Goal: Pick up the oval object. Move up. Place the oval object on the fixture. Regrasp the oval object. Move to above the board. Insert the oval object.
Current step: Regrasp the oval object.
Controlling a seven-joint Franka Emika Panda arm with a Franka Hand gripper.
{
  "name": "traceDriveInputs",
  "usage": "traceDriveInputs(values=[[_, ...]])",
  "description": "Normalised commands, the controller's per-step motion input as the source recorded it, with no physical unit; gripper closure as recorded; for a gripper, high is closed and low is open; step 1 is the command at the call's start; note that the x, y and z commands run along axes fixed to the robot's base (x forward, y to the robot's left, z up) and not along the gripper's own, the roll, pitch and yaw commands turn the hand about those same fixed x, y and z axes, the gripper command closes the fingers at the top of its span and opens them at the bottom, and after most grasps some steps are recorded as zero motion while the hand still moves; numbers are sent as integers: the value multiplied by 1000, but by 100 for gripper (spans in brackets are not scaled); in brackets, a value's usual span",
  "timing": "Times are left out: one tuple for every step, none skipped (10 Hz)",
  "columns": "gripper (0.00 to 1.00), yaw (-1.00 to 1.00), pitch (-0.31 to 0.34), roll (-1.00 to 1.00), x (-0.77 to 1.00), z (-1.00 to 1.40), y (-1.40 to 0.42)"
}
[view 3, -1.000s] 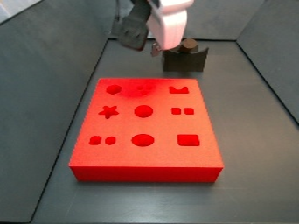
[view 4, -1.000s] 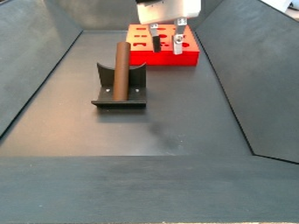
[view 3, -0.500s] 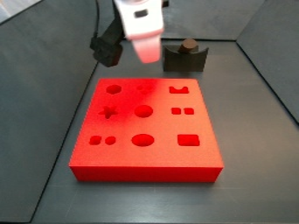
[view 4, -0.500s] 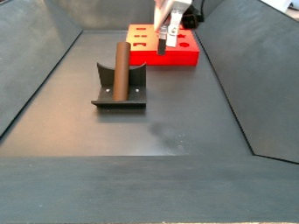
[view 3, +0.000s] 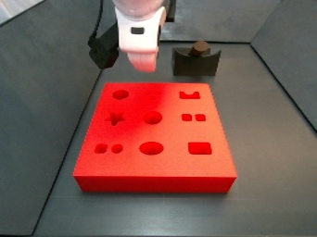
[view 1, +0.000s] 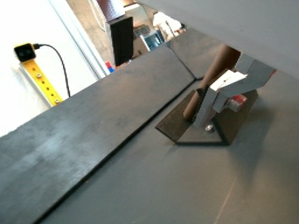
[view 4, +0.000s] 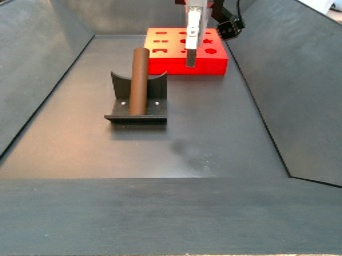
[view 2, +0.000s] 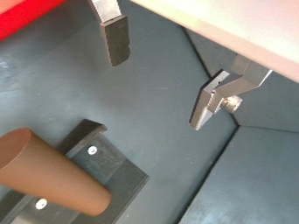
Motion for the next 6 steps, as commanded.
traceDriveInputs(values=[[0, 339, 590, 174, 75, -4, -47], [0, 416, 479, 150, 73, -4, -46], [0, 469, 315, 129, 66, -11, -44], [0, 476, 195, 115, 63, -13, -44], [0, 445, 97, 99, 59, -9, -42], [0, 391, -9, 86, 55, -8, -41]])
